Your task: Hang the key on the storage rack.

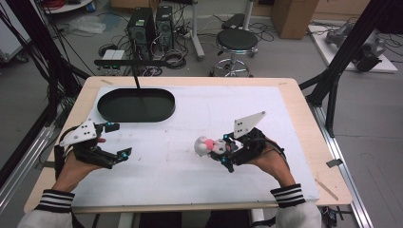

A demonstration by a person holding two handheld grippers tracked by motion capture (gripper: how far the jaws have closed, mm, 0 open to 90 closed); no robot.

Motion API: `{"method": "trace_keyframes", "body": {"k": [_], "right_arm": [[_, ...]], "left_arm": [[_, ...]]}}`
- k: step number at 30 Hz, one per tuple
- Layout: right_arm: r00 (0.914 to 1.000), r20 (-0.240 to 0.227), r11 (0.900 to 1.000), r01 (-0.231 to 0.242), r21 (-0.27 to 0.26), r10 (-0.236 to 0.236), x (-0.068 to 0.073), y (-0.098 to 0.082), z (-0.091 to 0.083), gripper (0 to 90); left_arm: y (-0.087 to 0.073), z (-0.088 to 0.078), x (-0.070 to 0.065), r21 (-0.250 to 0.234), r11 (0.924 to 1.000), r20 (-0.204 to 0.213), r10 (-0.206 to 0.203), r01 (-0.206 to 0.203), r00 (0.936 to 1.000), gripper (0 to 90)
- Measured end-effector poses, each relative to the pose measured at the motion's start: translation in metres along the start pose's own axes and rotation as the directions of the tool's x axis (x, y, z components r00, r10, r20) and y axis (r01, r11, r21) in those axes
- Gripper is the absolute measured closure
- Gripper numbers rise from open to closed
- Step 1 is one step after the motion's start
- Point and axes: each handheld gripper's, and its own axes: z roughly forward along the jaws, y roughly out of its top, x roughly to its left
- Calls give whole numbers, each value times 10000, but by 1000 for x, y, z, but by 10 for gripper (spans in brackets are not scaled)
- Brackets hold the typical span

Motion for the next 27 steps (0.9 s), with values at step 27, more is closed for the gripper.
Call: {"method": "trace_keyframes", "body": {"k": [27], "right_arm": [[9986,-251,9978,478,455,-467,-3,33,24,441]], "left_arm": [[75,71,-33,1488,9690,2875,1485,-1973,9462,20]]}}
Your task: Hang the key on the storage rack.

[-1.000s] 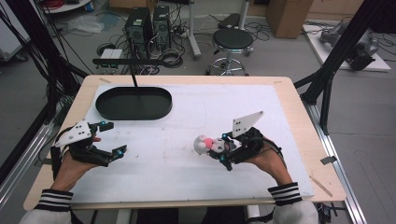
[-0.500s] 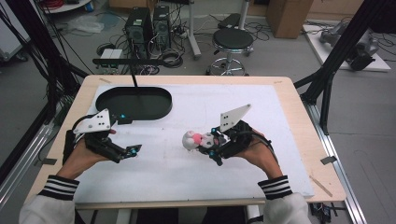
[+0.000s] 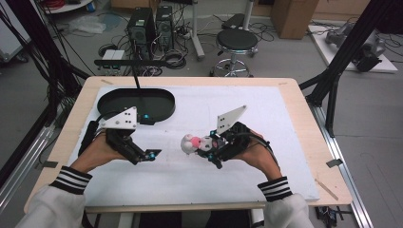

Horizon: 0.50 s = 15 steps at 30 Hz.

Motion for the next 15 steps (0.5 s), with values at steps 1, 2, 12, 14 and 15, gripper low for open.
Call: {"method": "trace_keyframes", "body": {"k": [1,2,12,14,15], "right_arm": [[10000,-14,10000,-2,47,2,0,0,1,441],[10000,-42,10000,26,72,-26,0,1,2,441],[9996,-260,9999,-141,95,143,0,5,4,442],[9994,-318,9999,-131,68,133,1,6,4,442],[9994,-312,9999,-125,96,128,1,6,4,442]], "left_arm": [[3,3,0,52,10000,60,60,-60,10000,20],[5,6,-1,84,9999,141,74,-75,9999,20],[19,35,-5,635,9970,809,381,-433,9960,20],[20,40,-5,773,9960,894,372,-442,9953,20],[20,42,-6,858,9954,968,344,-428,9947,20]]}}
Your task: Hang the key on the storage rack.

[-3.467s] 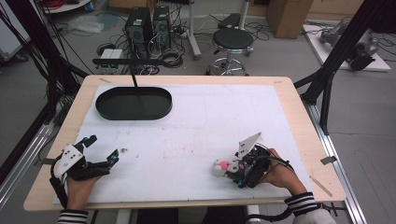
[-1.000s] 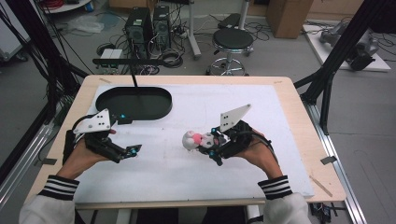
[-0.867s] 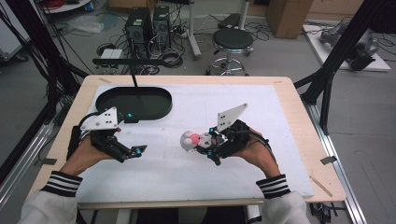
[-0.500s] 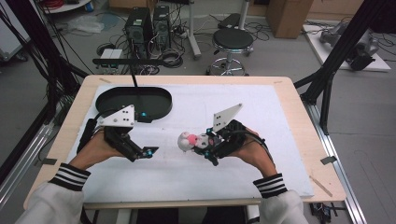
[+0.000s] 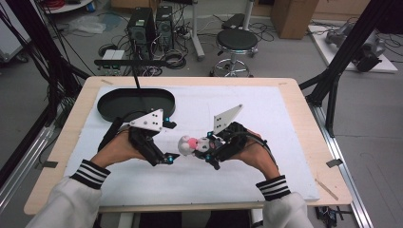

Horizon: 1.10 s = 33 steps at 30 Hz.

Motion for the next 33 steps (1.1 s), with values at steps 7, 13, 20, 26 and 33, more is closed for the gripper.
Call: {"method": "trace_keyframes", "body": {"k": [7,13,20,26,33], "right_arm": [[10000,-29,9999,22,130,-22,0,0,2,442],[9999,-116,9997,107,209,-105,1,1,4,442],[9998,-149,9994,143,303,-139,1,1,5,442],[9996,-214,9992,186,349,-178,2,2,7,442],[9994,-271,9987,224,454,-212,2,4,10,442]], "left_arm": [[3,14,-2,437,9990,380,-33,16,9993,20],[5,24,-2,741,9972,593,-76,32,9982,82],[6,31,-4,1067,9943,705,14,-89,9975,157],[7,35,-4,1239,9922,726,25,-115,9974,267],[8,37,-5,1494,9885,740,130,-240,9972,393]]}}
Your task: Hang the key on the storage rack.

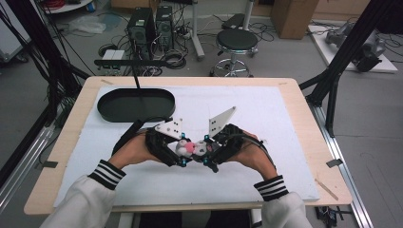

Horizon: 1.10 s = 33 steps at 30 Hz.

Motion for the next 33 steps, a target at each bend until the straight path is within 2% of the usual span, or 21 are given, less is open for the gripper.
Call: {"method": "trace_keyframes", "body": {"k": [1,4,7,14,17,19,20,21,22,23,25,29,31,32,33], "right_arm": [[10000,-8,10000,-41,11,41,0,0,1,442],[10000,7,10000,-40,35,40,-1,1,1,442],[10000,51,10000,-14,62,14,-1,1,2,440],[10000,53,9999,-32,-131,33,-2,2,1,423],[9999,163,9998,-46,-212,49,-1,2,1,308],[9994,326,9986,-131,-521,148,0,2,1,136],[9994,326,9986,-131,-521,148,0,2,1,136],[9988,447,9969,-189,-766,224,1,1,1,70],[9988,447,9969,-189,-766,224,1,1,1,70],[9985,502,9952,-189,-957,238,1,1,0,1],[9956,755,9868,-433,-1559,556,2,-3,-4,4],[9893,1224,9813,-561,-1843,796,3,-12,-12,4],[9874,1312,9786,-614,-1965,883,4,-15,-15,4],[9843,1474,9761,-649,-2076,968,5,-18,-18,4],[9749,1872,9696,-750,-2329,1203,6,-26,-25,4]], "left_arm": [[0,0,0,7,10000,67,-73,73,10000,411],[0,-1,-2,57,9999,-33,84,-84,10000,491],[0,-2,-4,94,9994,-267,324,-322,9991,518],[0,-5,-3,-94,9989,-254,452,-454,9987,533],[0,-6,-3,-194,9989,-344,414,-421,9985,535],[0,-8,-3,-231,9990,-365,385,-394,9986,536],[0,-8,-3,-231,9990,-365,385,-394,9986,536],[0,-8,-3,-292,9989,-433,360,-373,9984,536],[-1,-10,-2,-304,9988,-441,362,-376,9984,536],[-1,-10,-3,-384,9988,-489,278,-297,9984,536],[-3,-15,-1,-413,9989,-592,191,-215,9981,536],[-7,-24,1,-721,9974,-861,-61,-1,9963,535],[-8,-28,2,-734,9973,-953,-77,7,9954,535],[-10,-31,2,-851,9963,-1104,-182,88,9937,535],[-12,-35,3,-960,9952,-1246,-312,192,9917,535]]}}
